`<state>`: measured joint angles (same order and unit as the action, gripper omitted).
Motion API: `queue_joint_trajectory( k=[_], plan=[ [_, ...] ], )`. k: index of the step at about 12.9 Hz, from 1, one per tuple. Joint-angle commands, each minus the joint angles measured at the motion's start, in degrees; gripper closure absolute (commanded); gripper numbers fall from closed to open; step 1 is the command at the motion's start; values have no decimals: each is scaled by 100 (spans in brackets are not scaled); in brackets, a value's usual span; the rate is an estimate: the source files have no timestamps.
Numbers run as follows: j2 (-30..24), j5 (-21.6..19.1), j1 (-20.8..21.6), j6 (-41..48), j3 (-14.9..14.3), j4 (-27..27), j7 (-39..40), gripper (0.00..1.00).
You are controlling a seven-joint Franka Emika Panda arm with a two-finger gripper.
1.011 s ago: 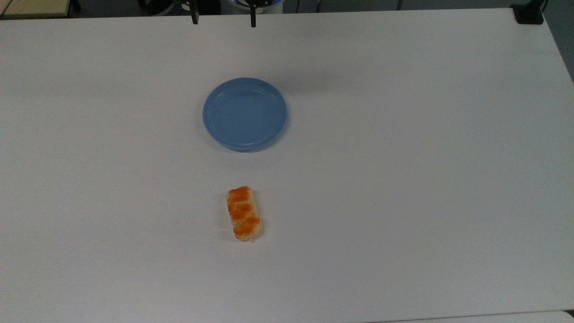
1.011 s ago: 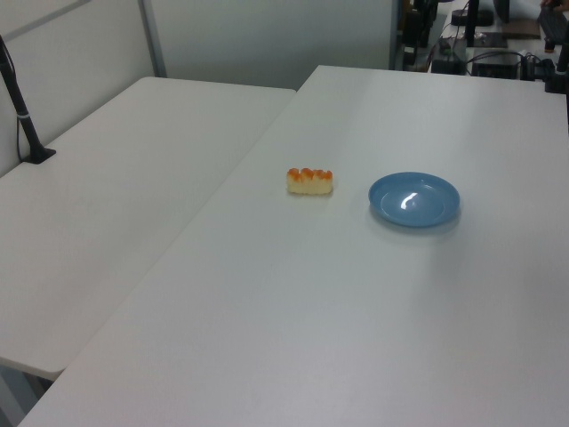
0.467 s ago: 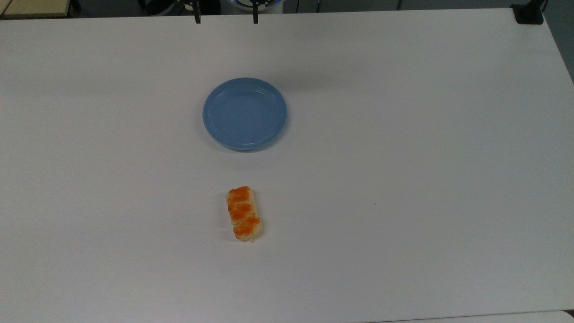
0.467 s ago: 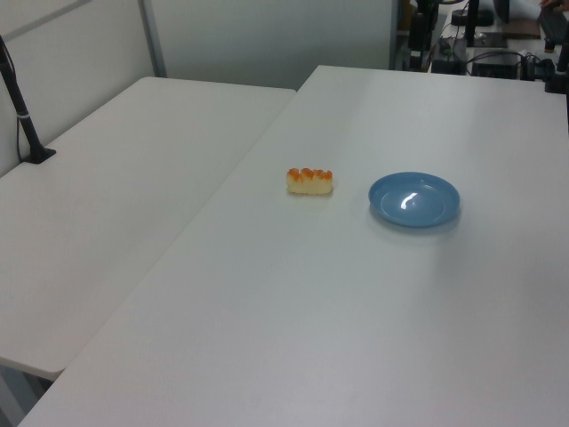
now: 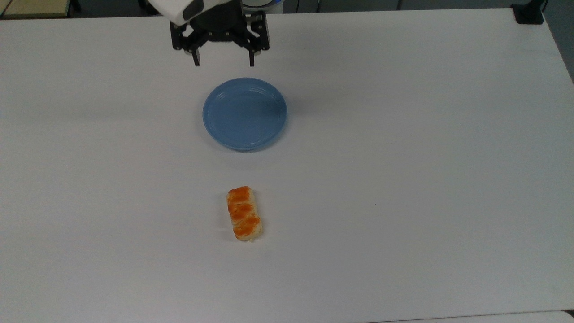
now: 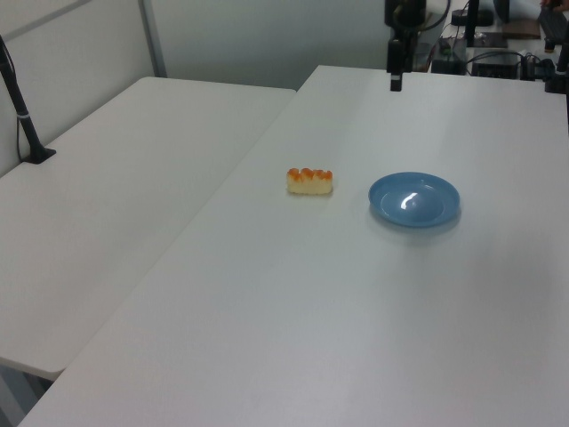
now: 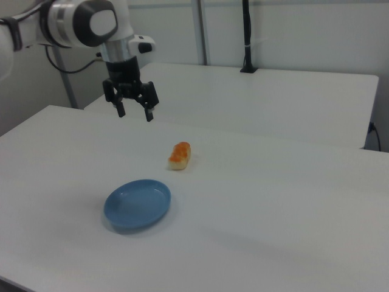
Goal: Put the bread on a plate
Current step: 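Move the open gripper over the bread roll and lower it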
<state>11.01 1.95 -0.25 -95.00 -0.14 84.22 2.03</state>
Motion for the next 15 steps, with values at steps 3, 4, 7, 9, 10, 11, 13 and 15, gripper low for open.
queue_joint_trajectory(
  k=[3,4,7,9,10,11,13,15],
  plan=[
    [1506,560,16,-1132,-12,-739,69,0],
    [1770,578,60,-1152,-21,-984,78,0],
    [2298,752,42,-1248,-21,-1390,366,0],
    [2764,1034,69,-1301,23,-1732,368,0],
    [2896,1079,78,-1380,23,-1751,368,0],
    [3011,1096,121,-1528,23,-1751,368,0],
    [3213,1097,148,-1740,41,-1786,351,0],
    [3249,1062,174,-1680,128,-1962,272,0]
  ],
)
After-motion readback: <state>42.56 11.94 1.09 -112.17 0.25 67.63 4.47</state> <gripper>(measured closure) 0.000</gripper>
